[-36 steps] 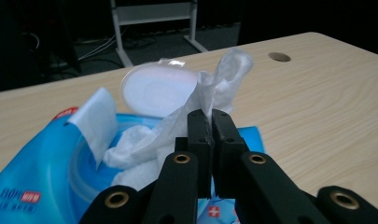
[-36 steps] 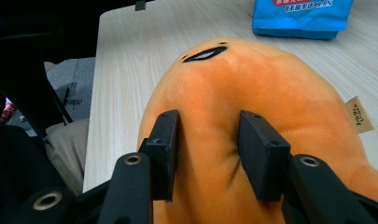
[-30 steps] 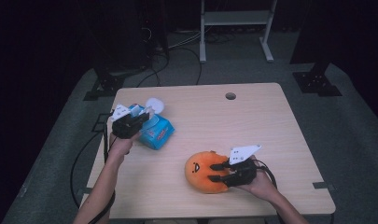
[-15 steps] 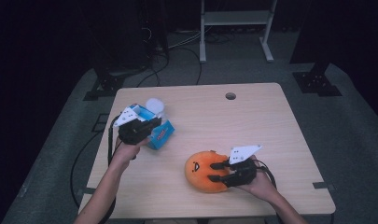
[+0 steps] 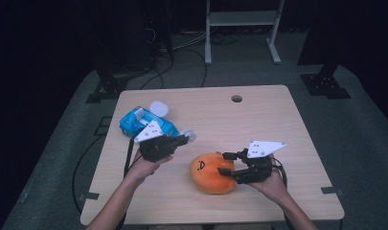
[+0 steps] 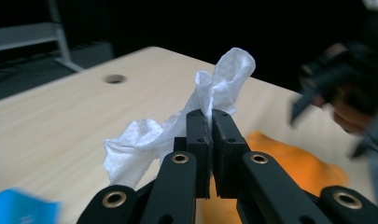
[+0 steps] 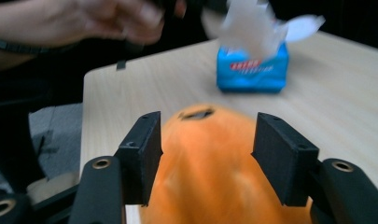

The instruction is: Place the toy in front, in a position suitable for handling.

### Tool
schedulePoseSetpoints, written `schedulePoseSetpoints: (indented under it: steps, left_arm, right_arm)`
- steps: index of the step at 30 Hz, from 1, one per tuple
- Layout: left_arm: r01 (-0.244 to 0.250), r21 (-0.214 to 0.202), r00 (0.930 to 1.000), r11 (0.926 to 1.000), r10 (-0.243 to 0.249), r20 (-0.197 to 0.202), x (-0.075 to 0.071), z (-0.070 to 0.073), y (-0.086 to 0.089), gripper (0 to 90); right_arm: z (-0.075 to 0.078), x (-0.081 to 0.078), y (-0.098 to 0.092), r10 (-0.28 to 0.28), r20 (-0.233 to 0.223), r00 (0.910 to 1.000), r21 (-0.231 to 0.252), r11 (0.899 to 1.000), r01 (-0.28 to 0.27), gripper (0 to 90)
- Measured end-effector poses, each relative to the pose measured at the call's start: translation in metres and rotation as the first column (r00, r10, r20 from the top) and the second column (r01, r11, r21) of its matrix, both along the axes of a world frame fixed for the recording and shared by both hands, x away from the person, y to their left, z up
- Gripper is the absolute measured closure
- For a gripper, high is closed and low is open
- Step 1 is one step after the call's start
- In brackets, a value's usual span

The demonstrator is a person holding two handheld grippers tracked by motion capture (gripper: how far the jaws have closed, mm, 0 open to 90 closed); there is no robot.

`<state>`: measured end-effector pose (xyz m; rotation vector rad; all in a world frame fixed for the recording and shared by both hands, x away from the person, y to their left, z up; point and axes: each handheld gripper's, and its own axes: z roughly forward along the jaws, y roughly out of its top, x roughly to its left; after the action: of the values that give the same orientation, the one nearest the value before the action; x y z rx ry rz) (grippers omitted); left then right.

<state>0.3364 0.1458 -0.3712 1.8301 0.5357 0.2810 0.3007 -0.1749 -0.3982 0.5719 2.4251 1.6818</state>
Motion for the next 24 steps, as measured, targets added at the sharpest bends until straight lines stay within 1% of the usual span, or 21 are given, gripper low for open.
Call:
schedulePoseSetpoints:
  steps: [1, 2, 3, 6, 8, 10, 11, 12, 13, 14, 15, 16, 17, 18, 19, 20, 21, 22, 24]
  left_arm:
    - [0.042, 0.006, 0.9991, 0.9991, -0.042, -0.002, -0.005, -0.002, -0.011, 86.5]
    - [0.042, 0.006, 0.9991, 0.9991, -0.042, -0.002, -0.005, -0.002, -0.011, 86.5]
    - [0.084, 0.014, 0.9965, 0.9964, -0.084, -0.003, -0.011, -0.002, -0.020, 86.4]
    - [0.146, 0.040, 0.9893, 0.9885, -0.146, -0.003, -0.018, -0.004, -0.035, 86.3]
    - [0.182, 0.054, 0.9832, 0.9818, -0.182, -0.004, -0.022, -0.006, -0.043, 86.3]
    - [0.212, 0.065, 0.9772, 0.9750, -0.212, -0.010, -0.025, -0.008, -0.050, 86.3]
    - [0.212, 0.065, 0.9772, 0.9750, -0.212, -0.010, -0.025, -0.008, -0.050, 86.3]
    - [0.223, 0.068, 0.9748, 0.9725, -0.223, -0.012, -0.026, -0.010, -0.053, 86.3]
    - [0.237, 0.076, 0.9715, 0.9685, -0.236, -0.018, -0.027, -0.011, -0.055, 86.2]
    - [0.253, 0.079, 0.9674, 0.9642, -0.252, -0.026, -0.028, -0.014, -0.058, 86.1]
    - [0.258, 0.082, 0.9661, 0.9627, -0.256, -0.034, -0.028, -0.015, -0.058, 85.9]
    - [0.260, 0.082, 0.9656, 0.9622, -0.257, -0.039, -0.028, -0.017, -0.058, 85.6]
    - [0.264, 0.086, 0.9643, 0.9607, -0.261, -0.044, -0.027, -0.018, -0.058, 84.5]
    - [0.263, 0.084, 0.9646, 0.9612, -0.260, -0.045, -0.028, -0.019, -0.057, 80.5]
    - [0.263, 0.084, 0.9646, 0.9612, -0.260, -0.045, -0.028, -0.019, -0.057, 70.2]
    - [0.243, 0.087, 0.9699, 0.9661, -0.240, -0.038, -0.029, -0.018, -0.056, 70.2]
    - [0.240, 0.073, 0.9706, 0.9680, -0.238, -0.036, -0.028, -0.017, -0.053, 63.7]
    - [0.230, 0.050, 0.9732, 0.9720, -0.229, -0.024, -0.027, -0.014, -0.046, 63.0]
    - [0.215, 0.032, 0.9766, 0.9762, -0.214, -0.018, -0.026, -0.013, -0.038, 59.7]
  right_arm:
    - [0.006, 0.000, 0.000, -0.011, 0.033, 0.9994, -0.004, 1.000, 0.011, 40.0]
    - [0.009, 0.000, 0.000, -0.010, 0.045, 0.9989, -0.005, 1.000, 0.011, 40.0]
    - [0.012, 0.000, 0.001, -0.011, 0.054, 0.9985, -0.002, 1.000, 0.011, 40.0]
    - [0.018, -0.002, 0.000, -0.007, 0.065, 0.9979, 0.013, 1.000, 0.006, 40.8]
    - [0.020, -0.002, 0.000, -0.004, 0.071, 0.9975, 0.014, 1.000, 0.003, 41.7]
    - [0.020, -0.003, 0.000, 0.005, 0.067, 0.9978, 0.017, 1.000, -0.006, 45.4]
    - [0.020, -0.003, 0.000, 0.011, 0.063, 0.9979, 0.017, 1.000, -0.012, 48.7]
    - [0.020, -0.003, 0.000, 0.011, 0.063, 0.9979, 0.017, 1.000, -0.012, 48.7]
    - [0.020, -0.004, 0.000, 0.025, 0.052, 0.9983, 0.006, 1.000, -0.026, 57.8]
    - [0.019, -0.004, 0.000, 0.023, 0.053, 0.9983, -0.008, 1.000, -0.023, 65.6]
    - [0.018, -0.004, 0.000, 0.023, 0.049, 0.9985, -0.012, 1.000, -0.022, 72.8]
    - [0.017, -0.003, 0.000, 0.031, 0.029, 0.9991, -0.009, 0.999, -0.031, 79.0]
    - [0.015, -0.002, 0.000, 0.032, 0.016, 0.9994, -0.017, 0.999, -0.031, 85.6]
    - [0.014, -0.002, 0.001, 0.030, 0.016, 0.9994, -0.032, 0.999, -0.029, 88.3]
    - [0.013, -0.002, 0.002, 0.034, 0.004, 0.9994, -0.041, 0.999, -0.033, 88.8]
    - [0.013, -0.002, 0.002, 0.034, 0.004, 0.9994, -0.041, 0.999, -0.033, 88.8]
    - [0.012, -0.001, 0.001, 0.037, -0.007, 0.9993, -0.059, 0.998, -0.037, 89.0]
    - [0.012, -0.001, 0.000, 0.037, -0.006, 0.9993, -0.058, 0.998, -0.038, 89.1]
    - [0.014, -0.001, -0.004, 0.037, -0.011, 0.9992, -0.057, 0.998, -0.038, 89.1]
